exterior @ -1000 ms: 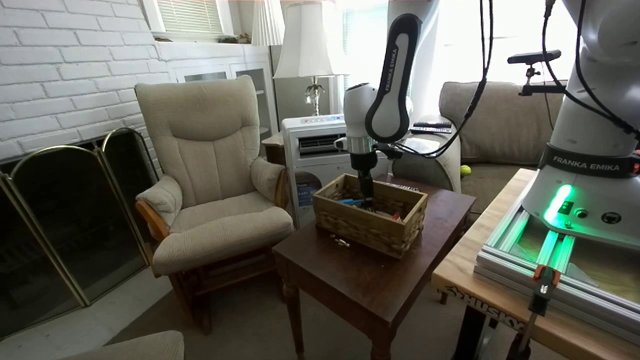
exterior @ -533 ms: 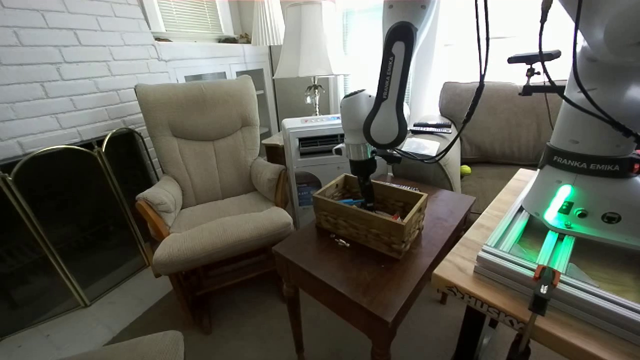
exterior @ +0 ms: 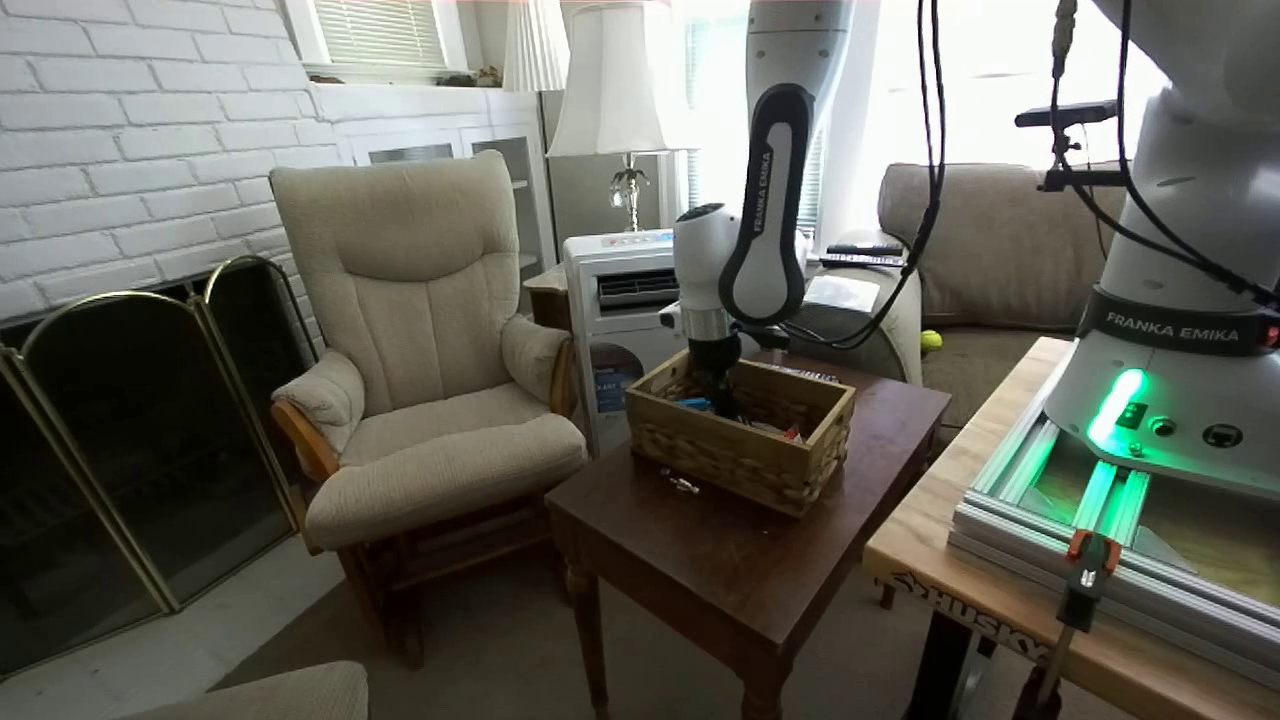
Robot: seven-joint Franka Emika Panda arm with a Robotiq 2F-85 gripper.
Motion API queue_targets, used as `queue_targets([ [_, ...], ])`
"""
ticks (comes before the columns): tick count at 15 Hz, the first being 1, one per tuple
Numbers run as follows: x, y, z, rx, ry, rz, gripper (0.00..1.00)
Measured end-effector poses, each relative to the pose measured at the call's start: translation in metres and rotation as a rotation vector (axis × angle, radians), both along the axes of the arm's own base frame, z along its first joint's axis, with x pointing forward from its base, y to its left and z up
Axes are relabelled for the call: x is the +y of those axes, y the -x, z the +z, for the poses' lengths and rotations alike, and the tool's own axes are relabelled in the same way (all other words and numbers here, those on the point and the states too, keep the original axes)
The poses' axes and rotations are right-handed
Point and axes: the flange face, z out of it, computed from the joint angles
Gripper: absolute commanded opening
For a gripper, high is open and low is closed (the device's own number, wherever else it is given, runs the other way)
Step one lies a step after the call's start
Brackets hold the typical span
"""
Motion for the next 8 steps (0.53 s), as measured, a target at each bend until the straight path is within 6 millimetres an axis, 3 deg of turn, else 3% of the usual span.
queue_targets([
  [8,0.001,-0.008,-0.016,0.004,0.015,-0.010,1.00],
])
